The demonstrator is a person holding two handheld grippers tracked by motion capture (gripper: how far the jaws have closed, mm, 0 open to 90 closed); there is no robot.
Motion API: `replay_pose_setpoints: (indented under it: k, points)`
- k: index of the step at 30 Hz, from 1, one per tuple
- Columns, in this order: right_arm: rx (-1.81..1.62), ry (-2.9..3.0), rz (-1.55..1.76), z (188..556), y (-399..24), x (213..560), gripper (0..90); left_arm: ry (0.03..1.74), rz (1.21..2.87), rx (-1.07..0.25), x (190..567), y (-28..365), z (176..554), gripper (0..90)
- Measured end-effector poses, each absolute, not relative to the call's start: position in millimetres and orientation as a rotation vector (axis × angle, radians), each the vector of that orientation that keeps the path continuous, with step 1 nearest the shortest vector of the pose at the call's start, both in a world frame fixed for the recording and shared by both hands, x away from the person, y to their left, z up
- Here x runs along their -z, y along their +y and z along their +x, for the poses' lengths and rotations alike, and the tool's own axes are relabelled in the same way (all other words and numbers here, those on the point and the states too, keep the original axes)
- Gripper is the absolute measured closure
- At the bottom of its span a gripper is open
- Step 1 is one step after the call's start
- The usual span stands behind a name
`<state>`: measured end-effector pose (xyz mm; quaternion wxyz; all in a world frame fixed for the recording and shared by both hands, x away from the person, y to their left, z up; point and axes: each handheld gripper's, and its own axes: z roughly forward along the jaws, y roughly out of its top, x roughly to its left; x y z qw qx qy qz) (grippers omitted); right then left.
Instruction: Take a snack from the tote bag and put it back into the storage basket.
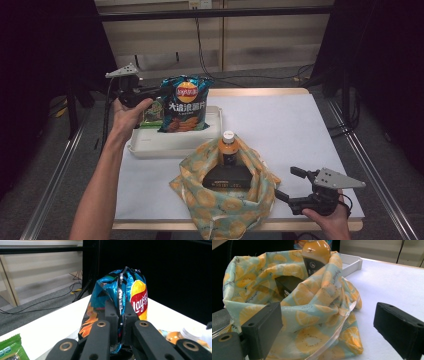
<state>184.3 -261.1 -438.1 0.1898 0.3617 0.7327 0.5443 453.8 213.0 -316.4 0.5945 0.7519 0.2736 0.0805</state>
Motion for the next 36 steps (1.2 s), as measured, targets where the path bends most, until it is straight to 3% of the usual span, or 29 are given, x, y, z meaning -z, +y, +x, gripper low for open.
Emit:
replay_pose_setpoints:
  k: [21,36]
  points:
    - [-1.543,2.069,1.016,184,-260,439,7.7,0.728,1.758,-0.109,372,191,505,86.2]
    - [-1.545,2.071,1.018,184,-262,440,7.7,0.75,1.891,-0.297,373,177,530,82.5]
